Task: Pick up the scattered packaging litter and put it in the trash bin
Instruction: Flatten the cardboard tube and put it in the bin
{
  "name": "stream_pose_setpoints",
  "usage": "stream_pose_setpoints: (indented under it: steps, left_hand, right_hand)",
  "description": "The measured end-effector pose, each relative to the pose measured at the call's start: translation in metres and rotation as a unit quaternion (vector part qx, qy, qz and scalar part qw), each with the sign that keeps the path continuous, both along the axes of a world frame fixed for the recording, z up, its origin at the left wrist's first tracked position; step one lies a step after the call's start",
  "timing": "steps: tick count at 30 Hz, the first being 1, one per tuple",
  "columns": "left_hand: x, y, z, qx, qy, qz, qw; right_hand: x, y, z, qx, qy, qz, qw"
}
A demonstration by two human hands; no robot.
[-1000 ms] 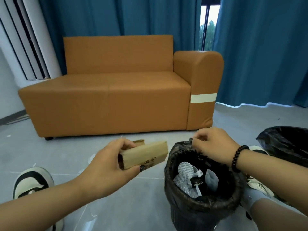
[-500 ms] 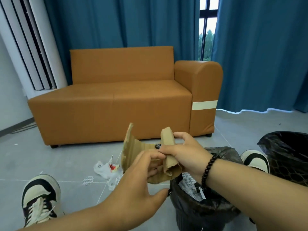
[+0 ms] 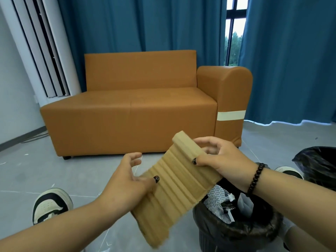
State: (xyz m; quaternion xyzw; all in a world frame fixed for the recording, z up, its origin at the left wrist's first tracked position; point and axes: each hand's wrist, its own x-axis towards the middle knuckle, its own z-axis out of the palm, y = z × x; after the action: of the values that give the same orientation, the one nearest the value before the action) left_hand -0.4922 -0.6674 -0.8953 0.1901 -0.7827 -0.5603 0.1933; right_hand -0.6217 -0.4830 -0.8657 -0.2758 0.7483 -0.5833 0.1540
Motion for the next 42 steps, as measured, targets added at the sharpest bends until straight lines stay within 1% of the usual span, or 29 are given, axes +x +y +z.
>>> stream_pose_setpoints:
  steps: [3, 5, 7, 8, 10, 13, 16, 18, 22, 25, 30, 32, 33, 35, 37, 38, 40, 41, 42]
  left_hand:
    - [0.002, -0.001, 0.006, 0.001, 0.046, -0.064, 0.997]
    - [0.002, -0.001, 0.009, -0.003, 0.068, -0.125, 0.990]
    - [0.003, 0.000, 0.009, -0.033, 0.076, -0.175, 0.981]
    - [0.003, 0.001, 0.010, -0.051, 0.076, -0.184, 0.979]
    - [0.001, 0.001, 0.009, -0.066, 0.089, -0.175, 0.978]
    - [0.001, 0.000, 0.007, -0.071, 0.109, -0.155, 0.979]
    - [0.001, 0.001, 0.006, -0.038, 0.112, -0.141, 0.983]
    - [0.002, 0.002, 0.005, -0.020, 0.101, -0.141, 0.985]
    - [0.005, 0.007, 0.001, 0.019, 0.067, -0.152, 0.986]
    - [0.006, 0.009, 0.000, 0.021, 0.049, -0.163, 0.985]
    - [0.006, 0.007, -0.001, 0.012, 0.052, -0.194, 0.979]
    - [0.005, 0.006, 0.003, 0.037, 0.065, -0.198, 0.977]
    - [0.004, 0.004, 0.004, 0.070, 0.068, -0.206, 0.974]
    - [0.001, 0.000, 0.008, 0.119, 0.078, -0.214, 0.966]
    - [0.000, -0.002, 0.009, 0.105, 0.091, -0.192, 0.971]
    - [0.002, 0.000, 0.009, 0.095, 0.102, -0.186, 0.973]
    - [0.005, 0.004, 0.008, 0.036, 0.120, -0.157, 0.980]
    - [0.006, 0.004, 0.006, 0.007, 0.130, -0.145, 0.981]
    - [0.006, 0.005, 0.005, -0.014, 0.143, -0.136, 0.980]
  right_hand:
    - [0.004, 0.003, 0.004, 0.031, 0.068, 0.088, 0.993]
    - [0.007, 0.004, 0.005, 0.033, 0.088, 0.134, 0.987]
    - [0.010, 0.003, 0.004, 0.029, 0.099, 0.158, 0.982]
    - [0.012, 0.003, 0.003, 0.027, 0.109, 0.165, 0.980]
    - [0.013, 0.004, 0.002, 0.035, 0.155, 0.170, 0.973]
    - [0.013, 0.007, 0.002, 0.040, 0.261, 0.148, 0.953]
    - [0.012, 0.010, 0.002, 0.021, 0.365, 0.100, 0.925]
    - [0.011, 0.012, 0.001, 0.001, 0.394, 0.088, 0.915]
    - [0.013, 0.016, -0.004, -0.029, 0.417, 0.080, 0.905]
    - [0.016, 0.019, -0.006, -0.039, 0.420, 0.096, 0.901]
    - [0.020, 0.025, -0.003, -0.040, 0.460, 0.109, 0.881]
    - [0.020, 0.026, -0.003, -0.035, 0.479, 0.109, 0.870]
    - [0.019, 0.024, -0.004, -0.023, 0.474, 0.108, 0.874]
    - [0.014, 0.018, 0.001, 0.052, 0.426, 0.134, 0.893]
    - [0.008, 0.012, 0.001, 0.118, 0.384, 0.149, 0.903]
    - [0.010, 0.011, 0.000, 0.101, 0.382, 0.138, 0.908]
    - [0.016, 0.017, -0.003, 0.014, 0.401, 0.094, 0.911]
    - [0.020, 0.021, -0.003, -0.014, 0.385, 0.085, 0.919]
    - [0.019, 0.023, -0.004, -0.019, 0.347, 0.083, 0.934]
